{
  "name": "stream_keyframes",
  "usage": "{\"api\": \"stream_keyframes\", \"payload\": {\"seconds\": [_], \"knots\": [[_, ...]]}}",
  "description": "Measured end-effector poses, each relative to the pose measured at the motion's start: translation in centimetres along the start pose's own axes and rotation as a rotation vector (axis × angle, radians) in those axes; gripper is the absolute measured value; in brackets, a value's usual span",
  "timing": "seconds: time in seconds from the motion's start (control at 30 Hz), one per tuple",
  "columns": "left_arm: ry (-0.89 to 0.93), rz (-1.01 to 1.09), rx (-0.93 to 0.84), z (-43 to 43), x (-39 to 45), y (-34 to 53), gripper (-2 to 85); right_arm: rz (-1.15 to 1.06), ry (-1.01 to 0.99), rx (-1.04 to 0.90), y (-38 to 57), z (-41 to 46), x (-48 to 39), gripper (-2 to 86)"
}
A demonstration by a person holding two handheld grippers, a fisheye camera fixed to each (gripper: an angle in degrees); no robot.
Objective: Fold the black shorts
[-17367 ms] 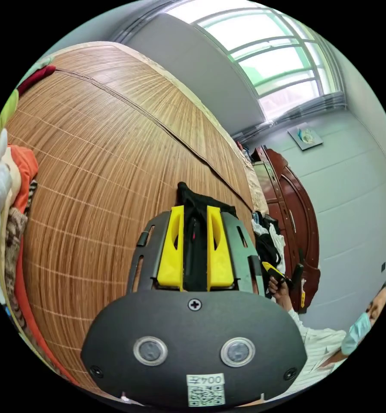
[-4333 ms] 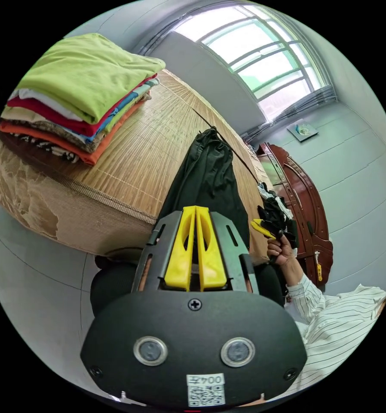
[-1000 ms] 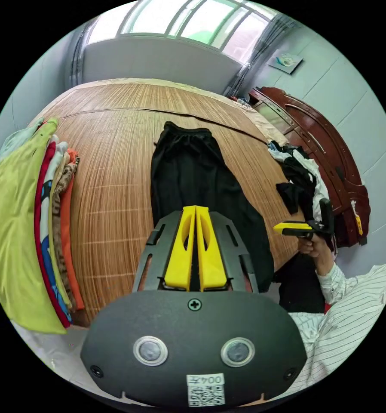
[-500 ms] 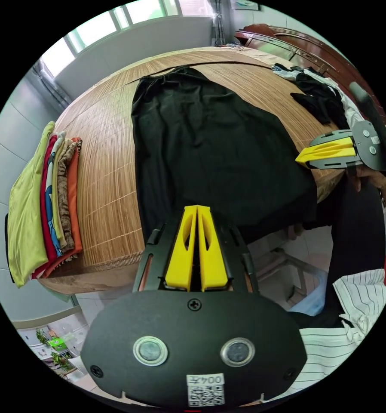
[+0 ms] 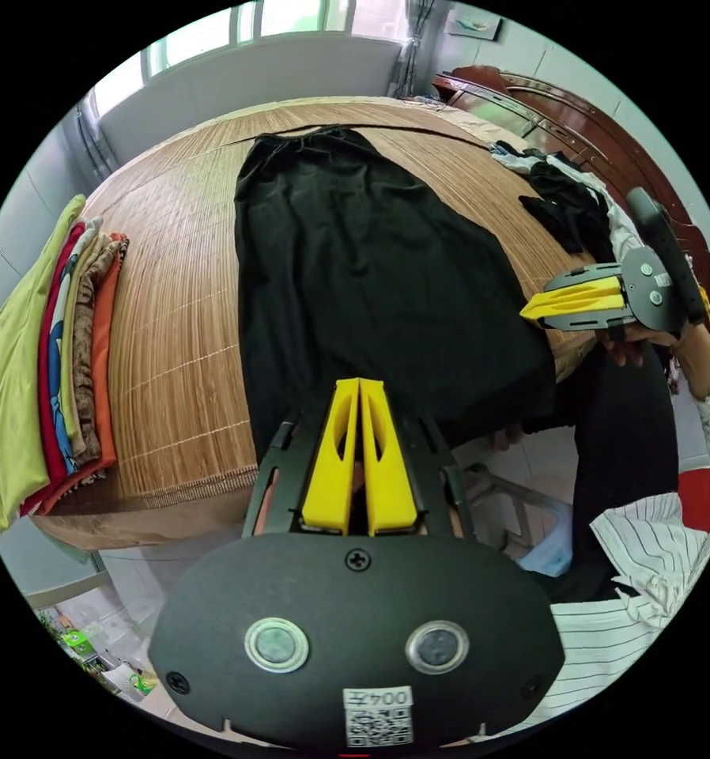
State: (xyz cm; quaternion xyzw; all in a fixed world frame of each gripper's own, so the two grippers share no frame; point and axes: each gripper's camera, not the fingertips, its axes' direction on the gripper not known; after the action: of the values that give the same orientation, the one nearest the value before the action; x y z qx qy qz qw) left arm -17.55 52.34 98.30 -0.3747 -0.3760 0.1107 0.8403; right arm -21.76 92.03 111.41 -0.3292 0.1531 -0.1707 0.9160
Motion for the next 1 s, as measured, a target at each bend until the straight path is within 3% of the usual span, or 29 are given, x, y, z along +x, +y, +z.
{"api": "stream_keyframes", "payload": {"seconds": [0.13,0.2,0.3,0.53,0.7,0.8,0.9,1.0], "knots": [[-0.027,-0.023,0.029,-5.0,-2.4,2.0,0.1,0.034,0.050,0.077,1.5,-1.1,-1.0,-0.4],[-0.018,-0.188,0.125,-11.4,-7.7,6.5,0.1,0.121,0.018,0.208,3.0,-2.9,-1.0,0.0],[0.009,-0.400,0.114,-14.9,-14.4,14.2,0.0,0.203,-0.143,0.402,4.7,-5.4,-2.6,2.6],[0.196,-0.636,0.106,-13.2,-18.6,24.3,0.0,-0.101,-0.062,0.468,0.3,-4.7,-16.0,9.1],[0.261,-0.796,0.149,-12.3,-21.1,29.4,0.1,-0.178,-0.038,0.437,-2.2,-2.8,-21.6,11.5],[0.306,-0.825,0.164,-12.2,-22.5,31.3,0.1,-0.186,0.031,0.433,-2.7,-1.0,-23.4,9.7],[0.339,-0.778,0.164,-12.4,-22.9,31.1,0.2,-0.091,0.193,0.447,-2.7,0.8,-23.1,1.1],[0.366,-0.695,0.161,-12.4,-22.7,30.2,0.5,0.045,-0.032,0.499,-1.5,0.4,-19.0,-0.1]]}}
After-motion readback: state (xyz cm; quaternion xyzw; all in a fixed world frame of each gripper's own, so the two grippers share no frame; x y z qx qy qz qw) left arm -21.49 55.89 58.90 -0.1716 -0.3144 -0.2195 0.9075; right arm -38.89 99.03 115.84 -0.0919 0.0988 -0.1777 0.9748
